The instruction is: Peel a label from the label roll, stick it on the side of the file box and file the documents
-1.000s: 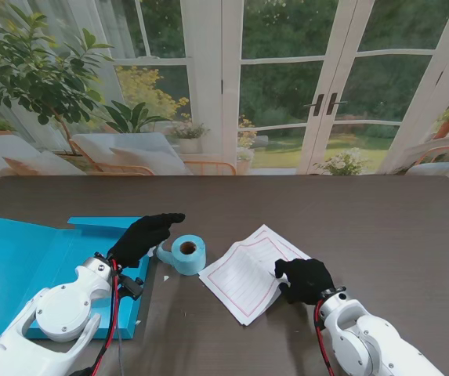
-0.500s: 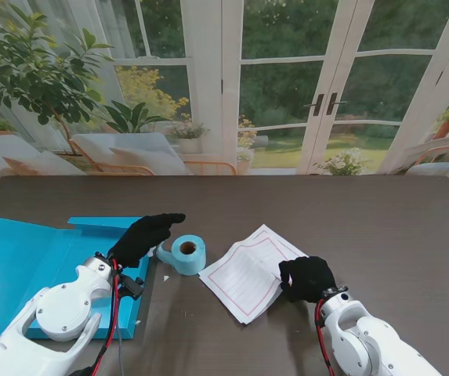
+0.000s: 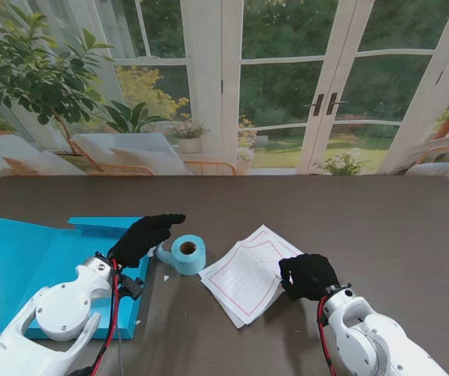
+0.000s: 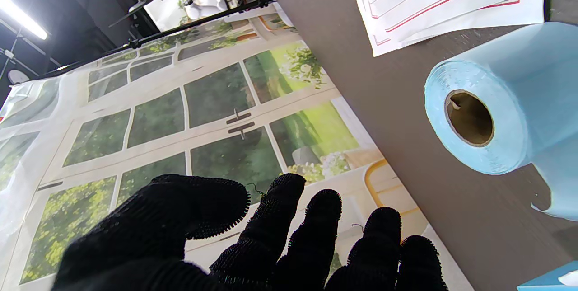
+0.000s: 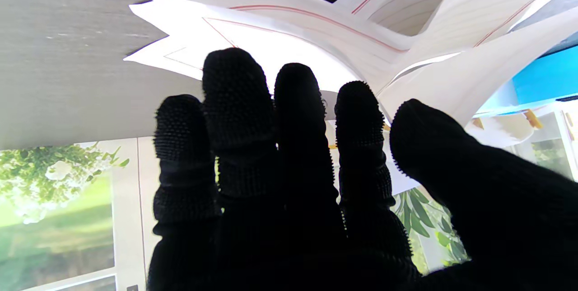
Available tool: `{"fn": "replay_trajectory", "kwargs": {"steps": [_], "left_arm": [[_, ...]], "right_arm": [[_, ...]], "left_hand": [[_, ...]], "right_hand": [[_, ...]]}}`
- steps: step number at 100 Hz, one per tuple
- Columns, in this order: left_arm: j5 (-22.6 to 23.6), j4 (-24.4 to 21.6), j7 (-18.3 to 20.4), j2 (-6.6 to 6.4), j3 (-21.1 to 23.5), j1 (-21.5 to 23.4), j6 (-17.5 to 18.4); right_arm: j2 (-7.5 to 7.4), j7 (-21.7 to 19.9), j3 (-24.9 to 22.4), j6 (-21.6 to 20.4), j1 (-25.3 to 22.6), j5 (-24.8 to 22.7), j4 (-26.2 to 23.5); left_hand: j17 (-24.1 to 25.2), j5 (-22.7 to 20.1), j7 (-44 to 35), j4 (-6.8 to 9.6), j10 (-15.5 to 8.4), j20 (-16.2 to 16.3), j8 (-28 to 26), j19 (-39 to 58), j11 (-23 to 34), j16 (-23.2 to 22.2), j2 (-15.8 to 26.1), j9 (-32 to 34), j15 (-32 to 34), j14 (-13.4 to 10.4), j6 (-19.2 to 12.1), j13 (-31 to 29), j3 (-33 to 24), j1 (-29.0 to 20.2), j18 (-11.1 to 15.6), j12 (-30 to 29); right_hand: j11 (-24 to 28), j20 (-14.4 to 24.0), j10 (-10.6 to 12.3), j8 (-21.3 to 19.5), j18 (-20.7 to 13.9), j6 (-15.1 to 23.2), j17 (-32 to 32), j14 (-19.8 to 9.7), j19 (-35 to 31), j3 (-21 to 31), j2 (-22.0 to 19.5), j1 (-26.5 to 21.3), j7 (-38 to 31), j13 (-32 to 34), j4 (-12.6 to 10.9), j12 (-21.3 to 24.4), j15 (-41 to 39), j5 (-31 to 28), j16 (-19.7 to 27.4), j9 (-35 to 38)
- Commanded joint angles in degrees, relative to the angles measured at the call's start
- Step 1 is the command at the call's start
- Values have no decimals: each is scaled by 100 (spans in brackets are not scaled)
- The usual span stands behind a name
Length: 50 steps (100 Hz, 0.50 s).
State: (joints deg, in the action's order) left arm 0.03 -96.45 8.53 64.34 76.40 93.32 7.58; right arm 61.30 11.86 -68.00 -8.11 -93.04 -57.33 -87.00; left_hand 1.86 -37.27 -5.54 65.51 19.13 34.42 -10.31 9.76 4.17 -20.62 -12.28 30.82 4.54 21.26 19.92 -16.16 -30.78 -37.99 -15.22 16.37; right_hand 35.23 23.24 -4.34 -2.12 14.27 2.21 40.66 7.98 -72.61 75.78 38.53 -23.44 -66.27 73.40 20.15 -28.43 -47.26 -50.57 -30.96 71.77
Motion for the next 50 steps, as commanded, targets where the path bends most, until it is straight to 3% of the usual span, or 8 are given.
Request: {"fn": "replay_trajectory", "kwargs": {"steps": [1, 34, 44, 50], "left_arm": [[-17, -22, 136, -2, 7, 13, -39], [-28, -15, 177, -9, 9, 7, -67], [-35, -13, 201, -14, 11, 6, -71], [-36, -8, 219, -18, 14, 4, -66]], "right_arm": [[-26, -112, 38, -13, -14, -69, -11], [-12, 155, 277, 150, 144, -128, 260], [-2, 233, 384, 268, 191, -131, 339], [9, 259, 439, 360, 203, -99, 372]], "left_hand": [[109, 94, 102, -265, -42, 35, 29, -103, -80, -21, 227, -177, -28, 9, 10, 78, 104, 157, 207, -25], [112, 101, 104, -271, -33, 39, 30, -101, -79, -20, 233, -185, -30, 18, 8, 91, 108, 159, 211, -25], [117, 103, 104, -273, -30, 39, 29, -102, -78, -20, 237, -184, -31, 18, 10, 94, 109, 160, 219, -24], [118, 105, 104, -276, -31, 40, 29, -102, -77, -20, 239, -178, -30, 28, 15, 92, 112, 161, 216, -24]], "right_hand": [[110, -11, 23, -65, 155, 74, -520, 74, -113, 185, -23, -117, -83, 107, 125, -101, 146, 156, 90, -192], [200, 50, -51, -116, 174, 145, -721, 170, -52, -92, -450, 24, 161, 29, 61, -70, 518, 494, 88, -544], [288, 88, -75, -286, 151, -34, -774, 164, -48, -93, -585, 127, 521, -28, -70, -35, 589, 835, 37, -703], [336, 103, -109, -538, 145, -187, -819, 196, -32, -75, -762, 298, 856, -83, -299, 6, 620, 1155, 20, -844]]}}
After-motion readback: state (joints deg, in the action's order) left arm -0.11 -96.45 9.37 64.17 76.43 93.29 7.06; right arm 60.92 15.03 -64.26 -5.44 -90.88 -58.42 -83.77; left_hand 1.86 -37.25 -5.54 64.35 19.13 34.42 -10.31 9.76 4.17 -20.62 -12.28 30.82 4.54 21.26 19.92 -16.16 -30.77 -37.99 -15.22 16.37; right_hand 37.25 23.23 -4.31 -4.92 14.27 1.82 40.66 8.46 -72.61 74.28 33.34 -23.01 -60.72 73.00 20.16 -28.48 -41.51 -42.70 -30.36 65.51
